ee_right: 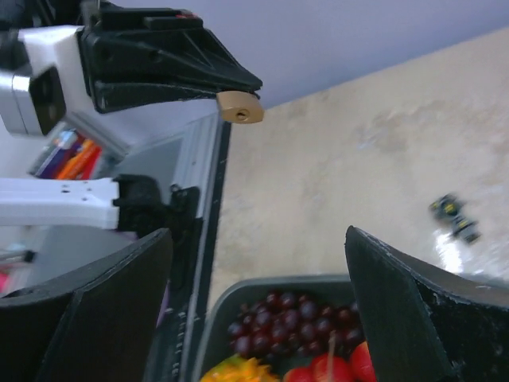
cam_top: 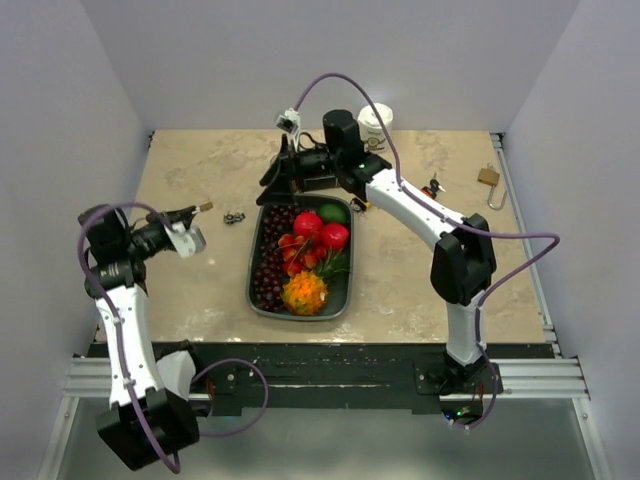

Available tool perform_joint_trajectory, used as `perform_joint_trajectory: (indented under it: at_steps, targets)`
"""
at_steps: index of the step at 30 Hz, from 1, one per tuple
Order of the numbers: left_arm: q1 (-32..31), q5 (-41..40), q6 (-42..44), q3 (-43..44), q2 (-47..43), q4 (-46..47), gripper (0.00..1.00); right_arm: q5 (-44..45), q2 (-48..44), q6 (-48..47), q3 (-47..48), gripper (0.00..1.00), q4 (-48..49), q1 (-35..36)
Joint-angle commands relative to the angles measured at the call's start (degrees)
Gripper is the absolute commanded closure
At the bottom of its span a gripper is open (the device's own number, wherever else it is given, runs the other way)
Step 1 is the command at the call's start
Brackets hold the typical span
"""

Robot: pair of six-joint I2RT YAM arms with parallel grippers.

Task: Lock with the key
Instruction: Place the key at the center of the board, then place the lock at the center of the board.

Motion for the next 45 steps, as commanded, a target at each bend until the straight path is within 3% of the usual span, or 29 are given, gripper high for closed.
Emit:
perform_joint_trajectory:
  at_steps: [1, 2, 5, 10, 14, 18, 24, 35, 41, 45]
  targets:
    - [-0.95, 14.10, 36.72, -6.62, -4.72, 2.58, 1.00, -8.83, -2.50, 10.97, -7.47, 0.08, -0.47, 1.04]
    - [-1.65, 15.07, 45.54, -6.89, -4.72, 0.84, 1.00, -9.36, -2.85, 12.84, -8.54, 0.08, 1.31, 1.31]
    - [-5.08, 14.74, 61.56, -3.75, -2.36, -11.27, 1.00, -8.67, -4.08, 12.17, -10.30, 0.09, 0.29, 2.54]
    - [-11.42, 5.86, 60.12, 9.35, 6.94, -34.30, 1.00, 4.39, -10.04, -10.63, -10.13, 0.07, -14.63, 4.29]
    - [-11.50, 1.47, 64.95, 16.30, 11.62, -48.73, 1.00, 13.47, -15.76, -24.38, -13.64, 0.07, -14.50, 5.44]
    - [-12.99, 0.23, 58.47, 17.10, 11.71, -49.89, 1.00, 20.42, -19.64, -36.68, -18.21, 0.09, -10.89, 9.30]
    - [-14.58, 1.02, 52.04, 18.51, 12.15, -49.81, 1.00, 20.43, -20.26, -44.95, -20.15, 0.18, -4.91, 13.17]
    - [-14.67, 1.64, 49.85, 18.77, 12.77, -49.81, 1.00, 26.31, -17.10, -51.74, -20.94, 0.32, -3.60, 19.50]
    - [-14.67, 1.64, 49.49, 18.68, 13.29, -49.72, 1.00, 31.76, -15.25, -51.74, -20.24, 0.48, -0.78, 20.12]
    - [-14.76, 1.37, 49.05, 18.60, 13.65, -49.28, 1.00, 33.52, -14.54, -52.09, -19.89, 0.67, -0.25, 20.20]
